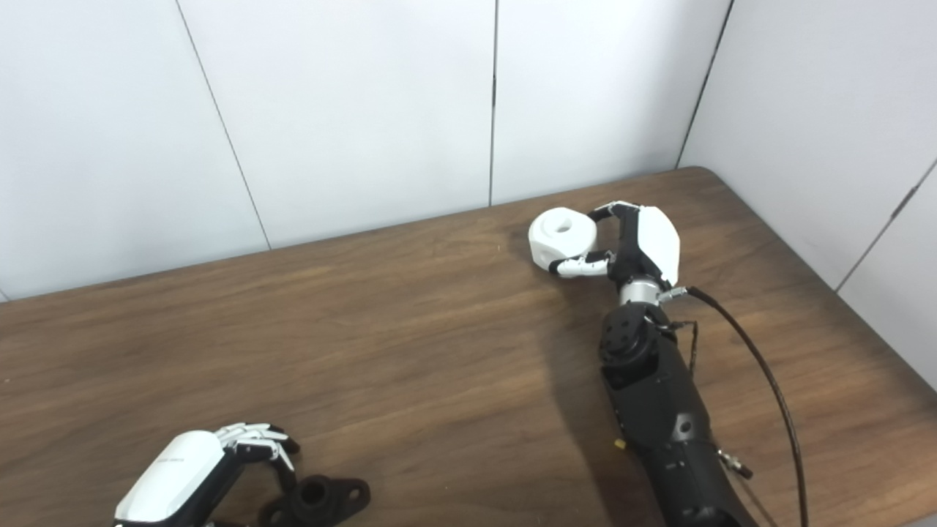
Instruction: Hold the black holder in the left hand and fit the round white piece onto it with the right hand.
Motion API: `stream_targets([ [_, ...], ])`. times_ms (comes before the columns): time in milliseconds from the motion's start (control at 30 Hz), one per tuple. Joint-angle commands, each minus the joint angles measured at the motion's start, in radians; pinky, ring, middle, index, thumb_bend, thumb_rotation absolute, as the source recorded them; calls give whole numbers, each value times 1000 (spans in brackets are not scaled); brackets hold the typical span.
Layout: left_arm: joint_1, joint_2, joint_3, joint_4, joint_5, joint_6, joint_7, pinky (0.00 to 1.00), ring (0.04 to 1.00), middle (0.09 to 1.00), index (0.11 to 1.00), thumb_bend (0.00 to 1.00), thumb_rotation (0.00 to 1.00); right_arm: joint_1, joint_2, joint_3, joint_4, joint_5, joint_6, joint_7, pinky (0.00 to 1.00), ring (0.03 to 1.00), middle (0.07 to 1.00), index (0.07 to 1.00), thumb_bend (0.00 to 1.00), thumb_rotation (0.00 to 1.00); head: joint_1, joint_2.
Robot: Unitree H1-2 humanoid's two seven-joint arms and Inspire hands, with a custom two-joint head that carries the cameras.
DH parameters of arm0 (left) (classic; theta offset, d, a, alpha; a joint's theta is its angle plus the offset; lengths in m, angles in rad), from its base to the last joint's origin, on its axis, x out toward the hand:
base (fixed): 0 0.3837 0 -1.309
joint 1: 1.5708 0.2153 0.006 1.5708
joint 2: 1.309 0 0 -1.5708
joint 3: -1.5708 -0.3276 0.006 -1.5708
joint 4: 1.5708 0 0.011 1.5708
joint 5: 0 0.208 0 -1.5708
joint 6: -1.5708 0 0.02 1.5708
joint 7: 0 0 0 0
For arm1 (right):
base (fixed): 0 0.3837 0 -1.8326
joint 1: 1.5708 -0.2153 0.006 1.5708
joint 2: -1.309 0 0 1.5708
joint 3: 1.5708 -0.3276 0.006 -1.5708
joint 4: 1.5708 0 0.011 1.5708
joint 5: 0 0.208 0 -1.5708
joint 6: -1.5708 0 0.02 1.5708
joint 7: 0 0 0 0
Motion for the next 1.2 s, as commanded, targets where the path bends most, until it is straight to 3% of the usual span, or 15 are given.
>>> stream_targets([
  [0, 4, 14, 3, -12, 8, 4, -8, 873, 821, 746, 485, 519, 45, -26, -30, -1, -40, 2, -31, -21, 1000, 919, 810, 487, 519, 130, 2, 0],
  [133, 6, 8, -1, -19, 16, 11, -10, 873, 821, 746, 485, 519, 45, -16, -36, 2, -85, 19, -18, 9, 1000, 922, 814, 487, 519, 131, 21, 3],
  [367, 8, -4, -13, -12, 25, 14, -8, 878, 824, 748, 486, 519, 46, 28, -37, 39, -282, 21, 78, 130, 975, 898, 812, 485, 523, 141, 64, 5],
  [667, 9, -24, -23, -3, 43, 22, -7, 900, 835, 756, 486, 519, 46, 90, 8, 89, -483, 56, 88, 246, 916, 889, 806, 484, 524, 139, 118, 12],
  [833, 7, -37, -33, -8, 59, 32, -13, 913, 845, 762, 486, 520, 47, 129, 56, 95, -586, 68, 89, 337, 929, 881, 803, 484, 525, 142, 160, 42],
  [1167, 16, -79, -51, -15, 96, 65, -8, 943, 862, 774, 486, 520, 49, 195, 57, 170, -735, -20, 89, 500, 982, 879, 816, 484, 525, 142, 241, 76],
])
